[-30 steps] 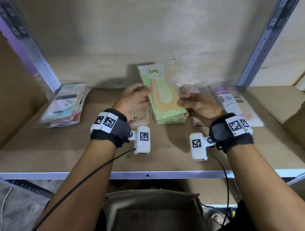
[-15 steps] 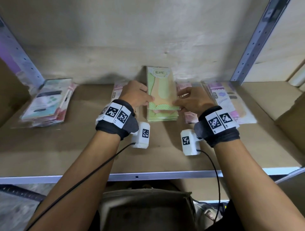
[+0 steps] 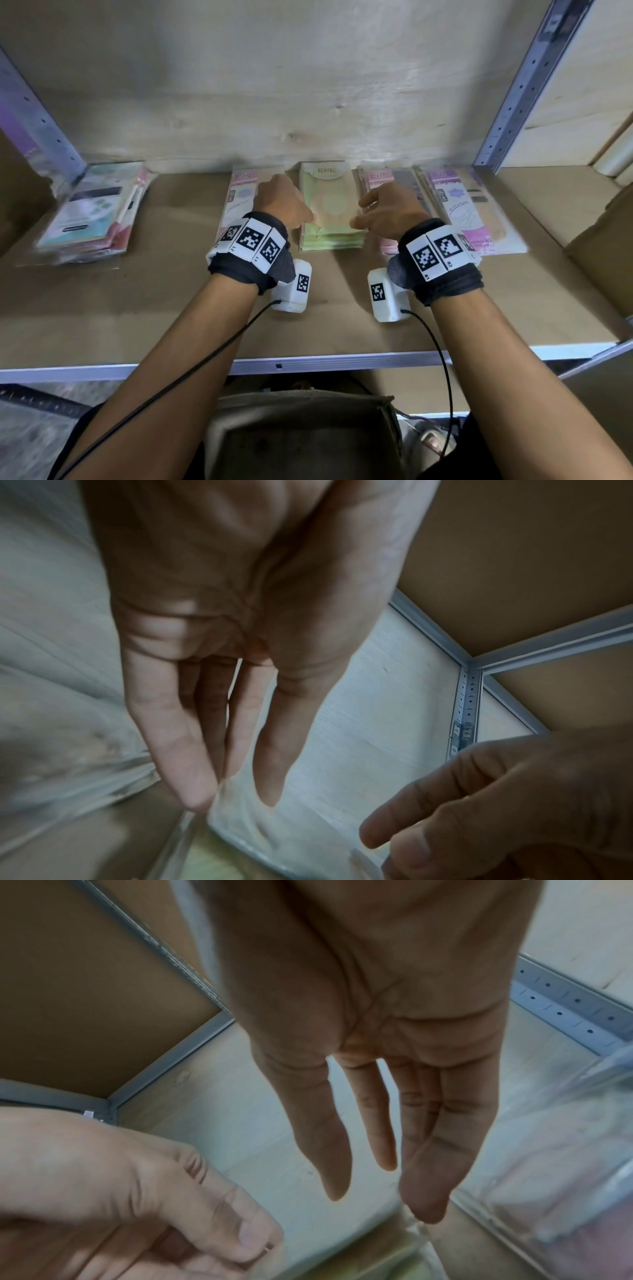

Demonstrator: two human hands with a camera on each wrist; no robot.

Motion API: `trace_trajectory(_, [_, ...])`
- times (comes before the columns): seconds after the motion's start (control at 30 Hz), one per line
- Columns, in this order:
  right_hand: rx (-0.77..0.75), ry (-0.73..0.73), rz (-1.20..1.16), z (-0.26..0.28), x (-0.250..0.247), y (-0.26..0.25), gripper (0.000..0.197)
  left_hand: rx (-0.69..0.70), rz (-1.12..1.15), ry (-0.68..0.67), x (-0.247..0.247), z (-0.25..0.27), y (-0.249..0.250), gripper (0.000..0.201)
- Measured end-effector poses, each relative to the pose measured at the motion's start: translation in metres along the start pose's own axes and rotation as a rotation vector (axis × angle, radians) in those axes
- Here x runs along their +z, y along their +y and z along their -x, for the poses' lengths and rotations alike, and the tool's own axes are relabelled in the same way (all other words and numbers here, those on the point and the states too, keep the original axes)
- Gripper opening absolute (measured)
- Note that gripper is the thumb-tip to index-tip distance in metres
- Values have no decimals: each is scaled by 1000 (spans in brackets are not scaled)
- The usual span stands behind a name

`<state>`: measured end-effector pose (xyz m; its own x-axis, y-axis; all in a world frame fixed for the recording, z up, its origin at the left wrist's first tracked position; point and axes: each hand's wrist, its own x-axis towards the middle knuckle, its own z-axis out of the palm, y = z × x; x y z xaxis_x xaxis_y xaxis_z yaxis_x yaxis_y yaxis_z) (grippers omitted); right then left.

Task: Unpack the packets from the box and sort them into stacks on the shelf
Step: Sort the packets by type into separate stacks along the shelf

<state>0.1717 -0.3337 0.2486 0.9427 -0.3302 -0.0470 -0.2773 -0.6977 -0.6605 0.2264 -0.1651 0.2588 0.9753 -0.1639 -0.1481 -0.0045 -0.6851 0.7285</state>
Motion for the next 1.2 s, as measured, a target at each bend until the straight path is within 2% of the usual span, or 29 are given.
trace_trajectory(0.17, [13, -8, 13, 1, 0, -1, 48, -19, -71, -2, 2, 2, 1, 53])
trace_trajectory(0.73, [31, -62, -14, 8, -2, -3, 50, -2, -170, 16, 2, 4, 0, 60])
trace_trajectory(0.9, [13, -41, -38, 10, -6, 0, 47, 40, -171, 108, -8, 5, 0, 54])
trace_trajectory(1.03, [-98, 9, -107, 18, -9, -5, 37, 105, -135, 201, -32, 12, -12, 41])
trace_trajectory(1.13, [-157, -47, -249, 28, -1, -19, 26, 157, -110, 257, -56, 22, -28, 21])
trace_trajectory(1.2, [-202, -79, -331, 36, 8, -30, 20, 147, -85, 315, -73, 27, -43, 23])
